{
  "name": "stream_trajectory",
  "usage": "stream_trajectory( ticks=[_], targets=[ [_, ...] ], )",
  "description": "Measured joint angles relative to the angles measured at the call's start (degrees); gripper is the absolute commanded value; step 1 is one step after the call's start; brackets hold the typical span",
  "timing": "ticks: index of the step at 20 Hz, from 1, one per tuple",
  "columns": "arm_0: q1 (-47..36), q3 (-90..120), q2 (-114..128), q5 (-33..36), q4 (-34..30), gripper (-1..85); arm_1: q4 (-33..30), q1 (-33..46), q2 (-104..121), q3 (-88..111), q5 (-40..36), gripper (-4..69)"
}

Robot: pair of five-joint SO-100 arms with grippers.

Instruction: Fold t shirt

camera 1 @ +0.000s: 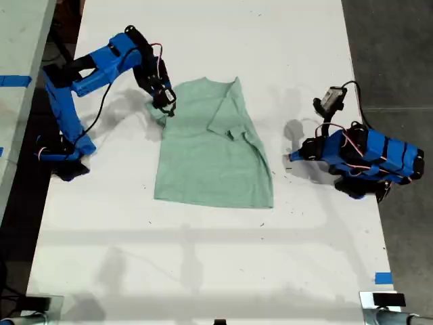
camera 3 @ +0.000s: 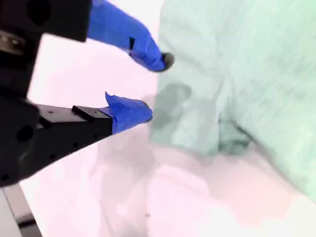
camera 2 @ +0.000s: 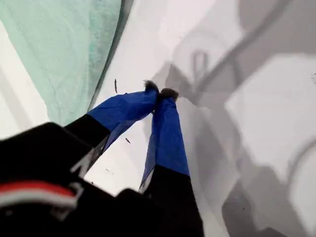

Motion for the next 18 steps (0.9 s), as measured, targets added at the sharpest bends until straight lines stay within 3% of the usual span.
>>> stream_trajectory(
  ticks=[2, 6, 8, 9, 14, 18],
  targets=[
    [-4.0, 9.0, 0.4, 1.7, -4.2, 21.0, 0.0, 0.0, 0.0, 0.0, 0.0, 1.5],
    [-3.6, 14.3, -0.4, 3.5, -12.0, 19.0, 0.0, 0.0, 0.0, 0.0, 0.0, 1.5],
    [-3.6, 14.3, -1.9, 3.6, -13.7, -0.2, 0.0, -0.1, 0.0, 0.0, 0.0, 1.5],
    [-3.3, 14.2, -2.4, 3.6, -13.9, -0.2, 0.0, -0.1, 0.0, 0.0, 0.0, 1.5],
    [-2.7, 13.6, -3.7, 3.3, -11.9, -0.2, 0.0, -0.1, 0.0, 0.0, 0.0, 1.5],
    [-1.0, 4.6, -4.3, 1.7, -3.1, -0.2, 0.0, -0.1, 0.0, 0.0, 0.0, 1.5]
  ],
)
